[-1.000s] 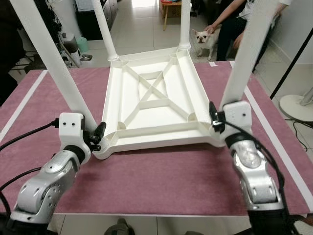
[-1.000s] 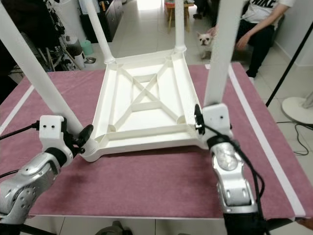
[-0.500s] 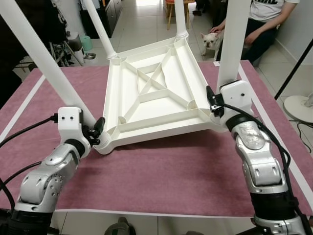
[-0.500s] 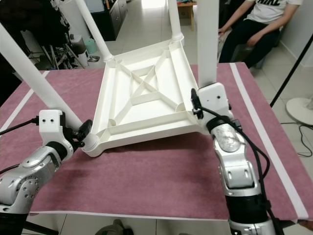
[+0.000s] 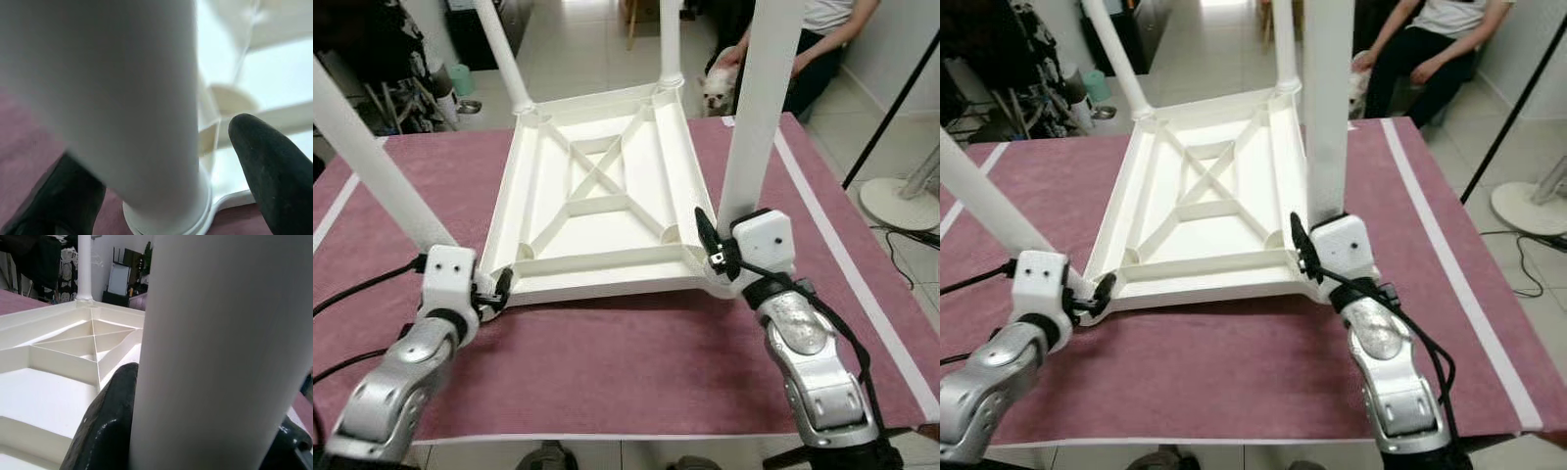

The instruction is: Building children table

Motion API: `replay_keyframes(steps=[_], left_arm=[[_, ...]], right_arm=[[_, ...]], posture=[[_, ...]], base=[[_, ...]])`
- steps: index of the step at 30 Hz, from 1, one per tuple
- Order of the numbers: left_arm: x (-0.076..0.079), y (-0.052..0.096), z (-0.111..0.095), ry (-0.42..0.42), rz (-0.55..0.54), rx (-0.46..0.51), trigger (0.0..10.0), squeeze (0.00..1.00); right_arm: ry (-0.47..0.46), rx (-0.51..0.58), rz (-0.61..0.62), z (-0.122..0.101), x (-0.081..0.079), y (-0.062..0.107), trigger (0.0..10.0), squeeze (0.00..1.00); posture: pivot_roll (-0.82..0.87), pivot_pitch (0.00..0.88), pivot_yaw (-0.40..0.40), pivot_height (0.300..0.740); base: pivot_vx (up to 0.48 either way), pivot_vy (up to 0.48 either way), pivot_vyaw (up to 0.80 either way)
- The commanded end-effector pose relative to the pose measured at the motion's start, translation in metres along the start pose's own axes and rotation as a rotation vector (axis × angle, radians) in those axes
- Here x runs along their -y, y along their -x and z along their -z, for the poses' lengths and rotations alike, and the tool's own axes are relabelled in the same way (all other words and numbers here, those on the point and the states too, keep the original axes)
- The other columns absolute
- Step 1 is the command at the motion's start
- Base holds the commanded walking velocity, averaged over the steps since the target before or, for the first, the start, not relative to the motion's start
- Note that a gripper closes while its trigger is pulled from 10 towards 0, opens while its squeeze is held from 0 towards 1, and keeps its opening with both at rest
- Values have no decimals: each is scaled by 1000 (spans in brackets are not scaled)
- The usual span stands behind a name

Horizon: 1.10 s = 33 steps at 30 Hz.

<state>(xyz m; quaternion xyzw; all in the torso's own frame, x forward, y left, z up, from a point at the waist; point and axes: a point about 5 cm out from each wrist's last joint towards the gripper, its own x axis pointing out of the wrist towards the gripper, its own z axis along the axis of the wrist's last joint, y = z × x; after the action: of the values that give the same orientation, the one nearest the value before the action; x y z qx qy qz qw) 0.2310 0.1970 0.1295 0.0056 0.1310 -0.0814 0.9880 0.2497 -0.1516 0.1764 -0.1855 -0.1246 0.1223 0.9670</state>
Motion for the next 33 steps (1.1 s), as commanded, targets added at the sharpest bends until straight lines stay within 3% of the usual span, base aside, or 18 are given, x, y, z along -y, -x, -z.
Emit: replay_keyframes(steps=[1, 7, 8, 10, 12, 14, 17, 20, 21, 22, 23, 24, 25, 26, 27, 28, 30, 33], left_arm=[[-7, 13, -4, 38, 86, 15, 10000, 0], [-6, 44, -1, 123, 355, -22, 10000, 0], [-2, 52, 1, 99, 420, -39, 10000, 0], [-2, 52, 1, 99, 420, -39, 10000, 0], [9, 61, 5, 27, 514, -69, 10000, 0], [9, 61, 5, 27, 514, -69, 10000, 0], [27, 72, 1, -201, 657, -79, 10000, 0], [31, 74, -4, -252, 698, -71, 10000, 0], [34, 78, -8, -356, 753, -72, 10000, 0], [34, 78, -8, -356, 753, -72, 10000, 0], [34, 76, -13, -479, 761, -55, 10000, 0], [35, 73, -18, -580, 752, -34, 10000, 0], [35, 73, -18, -580, 752, -34, 10000, 0], [35, 71, -21, -643, 744, -17, 10000, 0], [35, 55, -26, -745, 644, 44, 10000, 0], [35, 55, -26, -745, 644, 44, 10000, 0], [39, 32, -35, -831, 500, 150, 10000, 0], [43, 24, -39, -830, 468, 195, 10000, 0]], right_arm=[[122, -79, -157, 19, -18, 6, 10000, 0], [84, -121, -192, 33, -27, 11, 10000, 0], [75, -126, -199, 36, -30, 10, 10000, 0], [75, -126, -199, 36, -30, 10, 10000, 0], [51, -132, -211, 40, -34, 9, 10000, 0], [51, -132, -211, 40, -34, 9, 10000, 0], [43, -135, -223, 46, -38, 7, 10000, 0], [42, -135, -223, 47, -38, 7, 10000, 0], [43, -135, -225, 48, -38, 7, 10000, 0], [43, -135, -225, 48, -38, 7, 10000, 0], [42, -135, -226, 48, -37, 6, 10000, 0], [43, -132, -227, 49, -37, 5, 10000, 0], [43, -132, -227, 49, -37, 5, 10000, 0], [44, -130, -229, 49, -37, 5, 10000, 0], [57, -121, -222, 49, -37, 2, 10000, 0], [57, -121, -222, 49, -37, 2, 10000, 0], [78, -114, -207, 49, -35, -1, 10000, 0], [77, -112, -201, 49, -34, -2, 10000, 0]], posture=[[25, 0, 70, 740], [39, 0, 60, 740], [45, 0, 53, 740], [45, 0, 53, 740], [44, 0, 49, 740], [44, 0, 49, 740], [44, 0, 36, 740], [44, 0, 36, 740], [49, 0, 31, 740], [49, 0, 31, 740], [49, 0, 31, 740], [55, 0, 29, 740], [55, 0, 29, 740], [55, 0, 29, 740], [48, 0, 34, 740], [48, 0, 34, 740], [39, 0, 42, 740], [37, 0, 43, 740]], base=[[0, 0, 0], [0, 0, 0], [0, 0, 0], [0, 0, 0], [0, 0, 0], [0, 0, 0], [0, 0, 0], [0, 0, 0], [0, 0, 0], [0, 0, 0], [0, 0, 0], [0, 0, 0], [0, 0, 0], [0, 0, 0], [0, 0, 0], [0, 0, 0], [0, 0, 0], [0, 0, 0]])
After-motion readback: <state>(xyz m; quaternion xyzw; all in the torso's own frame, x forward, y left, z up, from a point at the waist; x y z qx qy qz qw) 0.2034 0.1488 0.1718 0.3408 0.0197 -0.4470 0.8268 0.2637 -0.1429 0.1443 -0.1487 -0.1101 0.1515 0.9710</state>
